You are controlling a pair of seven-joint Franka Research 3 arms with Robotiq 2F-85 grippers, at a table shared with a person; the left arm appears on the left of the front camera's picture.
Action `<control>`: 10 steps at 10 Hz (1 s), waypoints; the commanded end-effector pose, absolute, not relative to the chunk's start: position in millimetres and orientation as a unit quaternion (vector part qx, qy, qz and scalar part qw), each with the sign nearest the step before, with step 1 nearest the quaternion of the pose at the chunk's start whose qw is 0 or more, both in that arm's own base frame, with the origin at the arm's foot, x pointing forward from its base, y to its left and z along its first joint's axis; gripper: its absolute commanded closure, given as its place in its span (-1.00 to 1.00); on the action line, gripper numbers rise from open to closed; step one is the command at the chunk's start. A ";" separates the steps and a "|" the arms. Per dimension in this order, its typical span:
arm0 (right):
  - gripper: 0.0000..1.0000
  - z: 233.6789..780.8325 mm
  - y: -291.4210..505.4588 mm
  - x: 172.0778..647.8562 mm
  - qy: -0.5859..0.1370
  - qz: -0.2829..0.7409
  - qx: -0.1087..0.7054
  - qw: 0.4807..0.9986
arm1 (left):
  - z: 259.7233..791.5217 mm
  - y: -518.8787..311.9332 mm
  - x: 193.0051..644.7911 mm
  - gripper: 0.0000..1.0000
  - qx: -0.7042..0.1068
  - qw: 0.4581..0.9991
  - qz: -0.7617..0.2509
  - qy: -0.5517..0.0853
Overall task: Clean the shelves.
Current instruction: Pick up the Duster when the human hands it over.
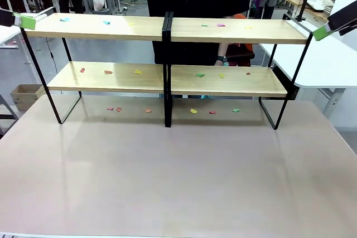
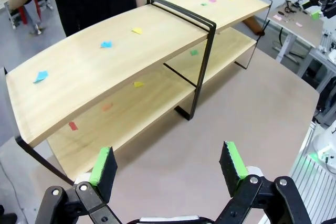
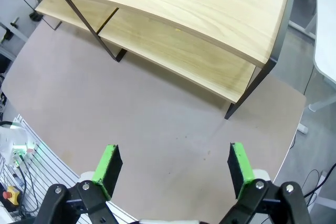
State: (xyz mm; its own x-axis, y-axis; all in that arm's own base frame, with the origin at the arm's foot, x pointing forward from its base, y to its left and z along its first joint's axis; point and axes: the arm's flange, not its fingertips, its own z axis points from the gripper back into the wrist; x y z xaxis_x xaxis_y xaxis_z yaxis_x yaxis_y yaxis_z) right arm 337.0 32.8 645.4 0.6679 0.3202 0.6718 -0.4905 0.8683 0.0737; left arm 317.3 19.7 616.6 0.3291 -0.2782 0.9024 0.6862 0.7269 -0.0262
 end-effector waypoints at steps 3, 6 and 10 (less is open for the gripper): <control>-1.00 640.8 28.7 342.6 -0.351 0.238 0.142 0.894 | 622.3 11.8 313.6 -1.00 -0.201 0.793 -0.307 -0.487; -1.00 636.8 27.8 346.3 -0.341 0.247 0.144 0.895 | 621.2 3.7 317.1 -1.00 -0.172 0.806 -0.302 -0.478; -1.00 656.0 21.6 342.8 -0.376 0.263 0.214 0.862 | 620.6 10.2 313.6 -1.00 -0.195 0.790 -0.314 -0.489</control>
State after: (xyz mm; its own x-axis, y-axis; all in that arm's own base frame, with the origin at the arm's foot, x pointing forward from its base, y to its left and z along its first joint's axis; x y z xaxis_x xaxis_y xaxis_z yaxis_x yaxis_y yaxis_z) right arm 341.3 24.6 652.7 0.6287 0.2903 0.7214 -0.5573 0.8152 0.1576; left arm 313.5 8.9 620.9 0.3292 -0.3150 0.8902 0.6789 0.7342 0.0087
